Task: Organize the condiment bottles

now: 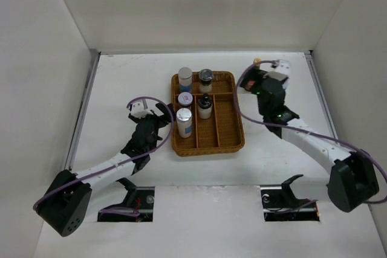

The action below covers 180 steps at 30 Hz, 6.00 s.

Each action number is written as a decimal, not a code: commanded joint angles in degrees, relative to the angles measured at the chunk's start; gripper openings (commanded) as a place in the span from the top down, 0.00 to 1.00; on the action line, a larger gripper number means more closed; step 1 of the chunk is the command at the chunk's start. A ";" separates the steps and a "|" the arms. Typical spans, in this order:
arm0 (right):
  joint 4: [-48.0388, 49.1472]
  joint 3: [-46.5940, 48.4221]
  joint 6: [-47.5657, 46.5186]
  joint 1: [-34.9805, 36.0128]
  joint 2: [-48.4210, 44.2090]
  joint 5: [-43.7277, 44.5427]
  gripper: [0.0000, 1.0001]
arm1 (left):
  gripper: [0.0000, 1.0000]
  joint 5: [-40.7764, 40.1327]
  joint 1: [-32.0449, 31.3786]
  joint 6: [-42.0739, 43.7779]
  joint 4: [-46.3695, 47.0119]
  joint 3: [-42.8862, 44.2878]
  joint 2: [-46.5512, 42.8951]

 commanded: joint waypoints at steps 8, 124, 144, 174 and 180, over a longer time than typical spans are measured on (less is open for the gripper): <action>-1.62 -0.57 3.45 -26.47 10.71 -3.19 0.00 | 0.01 2.10 -0.26 -1.39 3.16 -0.83 -0.23; 6.83 25.88 -15.00 -16.02 33.57 -7.87 0.47 | 0.02 4.03 8.88 -9.30 4.13 -4.17 1.88; 8.23 14.04 -14.66 -3.38 6.69 -3.30 0.59 | 0.02 4.12 9.15 -9.30 4.66 -4.26 1.62; 13.86 -0.04 -9.56 7.97 11.43 -0.67 0.25 | 0.00 0.52 9.59 -8.77 2.37 -3.73 0.65; 12.11 -0.56 -9.29 8.67 4.68 2.14 0.00 | 0.00 -1.68 9.24 -8.69 0.44 -3.47 -0.93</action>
